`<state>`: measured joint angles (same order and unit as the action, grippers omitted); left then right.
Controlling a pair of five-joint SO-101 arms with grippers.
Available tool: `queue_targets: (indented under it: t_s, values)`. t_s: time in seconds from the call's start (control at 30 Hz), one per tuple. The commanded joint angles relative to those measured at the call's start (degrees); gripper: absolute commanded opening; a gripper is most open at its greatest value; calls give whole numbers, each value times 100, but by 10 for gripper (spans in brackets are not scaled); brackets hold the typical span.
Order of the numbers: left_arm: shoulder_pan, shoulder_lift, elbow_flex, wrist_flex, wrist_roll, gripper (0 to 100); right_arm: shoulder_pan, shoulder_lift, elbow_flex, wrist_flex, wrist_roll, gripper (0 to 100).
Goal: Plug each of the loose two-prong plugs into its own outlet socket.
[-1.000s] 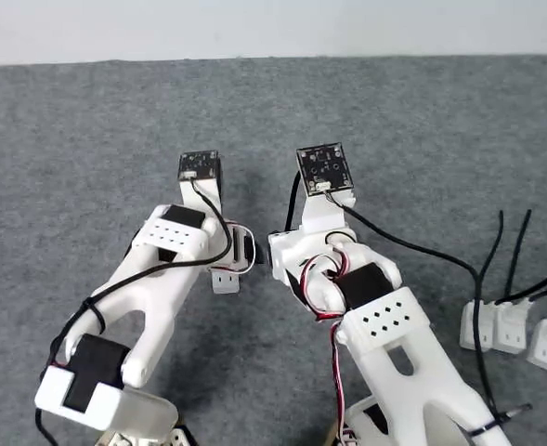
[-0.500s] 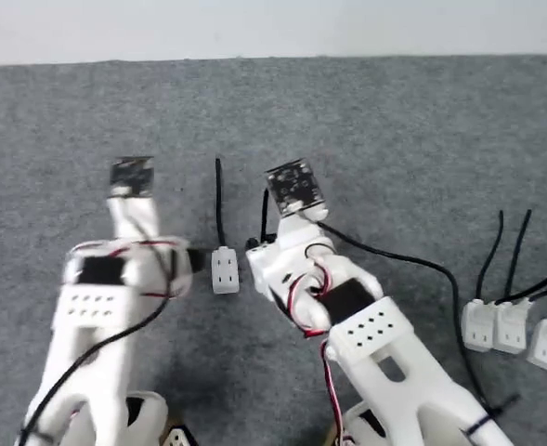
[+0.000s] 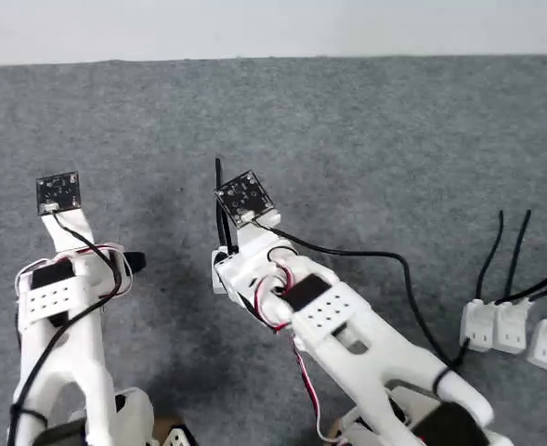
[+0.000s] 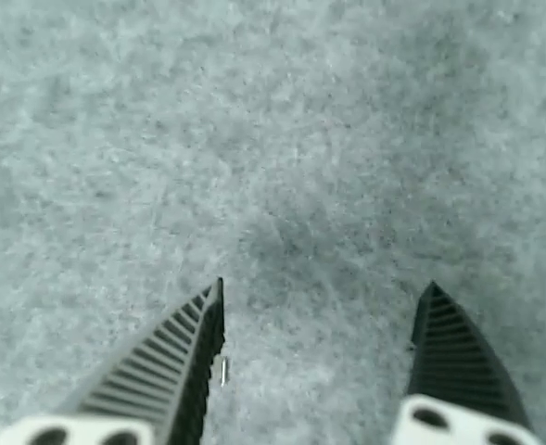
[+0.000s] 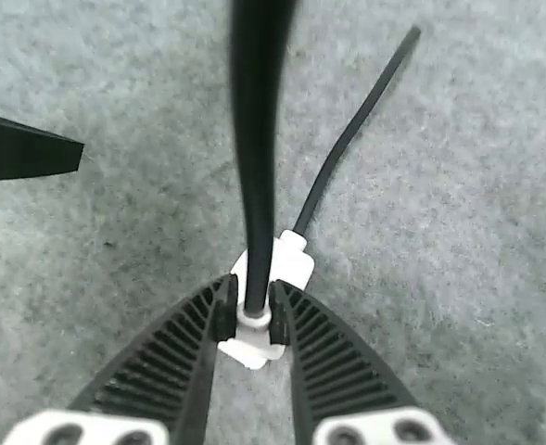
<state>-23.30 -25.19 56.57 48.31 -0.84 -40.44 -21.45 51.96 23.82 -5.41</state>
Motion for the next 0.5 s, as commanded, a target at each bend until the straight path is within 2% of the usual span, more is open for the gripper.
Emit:
queue_targets:
  t_s: [0.0, 0.47]
  values:
    - [-44, 246, -444, -167, -44, 310, -48, 4, -475, -180, 62, 8]
    - [53, 308, -426, -185, -53, 310, -40, 75, -686, -321, -105, 8]
